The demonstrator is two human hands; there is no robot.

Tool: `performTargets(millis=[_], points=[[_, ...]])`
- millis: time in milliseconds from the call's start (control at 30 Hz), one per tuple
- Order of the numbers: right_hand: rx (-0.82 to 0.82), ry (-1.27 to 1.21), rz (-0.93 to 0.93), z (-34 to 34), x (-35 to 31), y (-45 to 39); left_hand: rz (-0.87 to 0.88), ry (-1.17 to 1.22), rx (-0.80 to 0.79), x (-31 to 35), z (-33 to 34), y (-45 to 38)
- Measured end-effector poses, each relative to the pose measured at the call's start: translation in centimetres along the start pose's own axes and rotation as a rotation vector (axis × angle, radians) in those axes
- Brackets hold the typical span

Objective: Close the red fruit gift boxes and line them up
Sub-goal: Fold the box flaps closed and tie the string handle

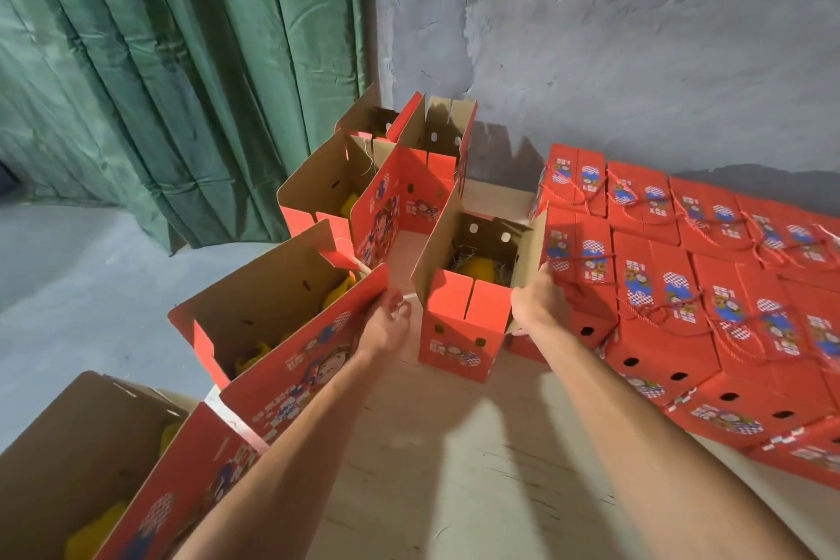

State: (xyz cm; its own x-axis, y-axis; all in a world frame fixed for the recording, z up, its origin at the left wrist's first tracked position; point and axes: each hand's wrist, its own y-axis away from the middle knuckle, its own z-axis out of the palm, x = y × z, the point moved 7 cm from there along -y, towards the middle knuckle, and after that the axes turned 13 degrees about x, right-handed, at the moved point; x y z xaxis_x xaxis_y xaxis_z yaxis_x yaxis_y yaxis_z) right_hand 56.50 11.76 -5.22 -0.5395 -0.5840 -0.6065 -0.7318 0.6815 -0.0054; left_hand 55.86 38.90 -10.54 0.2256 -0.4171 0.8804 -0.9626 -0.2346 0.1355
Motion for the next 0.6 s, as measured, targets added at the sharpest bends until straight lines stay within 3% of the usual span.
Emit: performTargets(millis=[167, 300, 467, 600], points=[[-0.025, -0.017, -0.002, -0.4, 0.8, -0.7, -0.093, 0.059, 0.06, 0.2, -0.2, -1.2], [-0.123, -0.077, 0.041, -0.9, 1.4, -0.7, -0.26, 0.26, -0.023, 2.4, 1.0, -0.8], [-0.16, 0.06, -0.144, -1.7, 0.6, 0.9, -0.187, 0.207, -0.005, 5.1, 1.0, 1.6], [-0.214, 0.067, -0.142, -2.8, 2.3, 2.7, -0.098, 0.131, 0.016, 5.0, 1.1, 4.7]])
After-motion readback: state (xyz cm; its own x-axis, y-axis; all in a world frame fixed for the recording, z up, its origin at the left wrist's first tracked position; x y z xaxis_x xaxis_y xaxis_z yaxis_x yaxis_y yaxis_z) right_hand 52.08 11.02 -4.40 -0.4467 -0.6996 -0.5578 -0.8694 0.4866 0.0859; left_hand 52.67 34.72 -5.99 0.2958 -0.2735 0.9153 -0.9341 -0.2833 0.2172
